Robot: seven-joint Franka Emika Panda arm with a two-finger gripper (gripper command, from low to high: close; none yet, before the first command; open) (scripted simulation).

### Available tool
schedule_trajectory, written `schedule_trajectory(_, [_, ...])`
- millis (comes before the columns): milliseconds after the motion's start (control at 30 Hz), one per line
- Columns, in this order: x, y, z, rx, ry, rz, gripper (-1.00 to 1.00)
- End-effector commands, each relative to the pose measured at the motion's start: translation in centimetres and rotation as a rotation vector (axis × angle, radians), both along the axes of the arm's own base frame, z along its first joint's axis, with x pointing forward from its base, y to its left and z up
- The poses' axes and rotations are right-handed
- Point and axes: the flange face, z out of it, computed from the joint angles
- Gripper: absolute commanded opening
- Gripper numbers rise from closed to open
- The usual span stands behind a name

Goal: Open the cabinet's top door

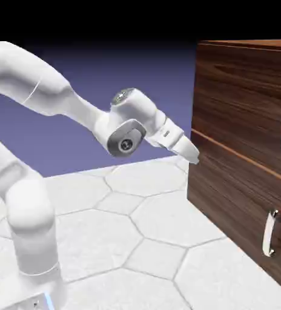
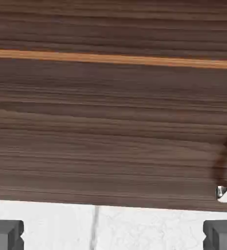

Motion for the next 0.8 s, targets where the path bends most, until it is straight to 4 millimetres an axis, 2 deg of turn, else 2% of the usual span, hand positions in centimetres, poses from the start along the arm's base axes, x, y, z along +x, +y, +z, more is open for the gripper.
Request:
schedule_trajectory(0, [0.1,0.2,0.9,-0.001,-0.019,0.007,1.00])
schedule_trajectory(400, [0.2,1.5,10.1,-0.005,-0.245,0.071,1.00])
schedule_trajectory(767, [-0.5,-0.2,15.9,0.010,-0.434,0.089,1.00])
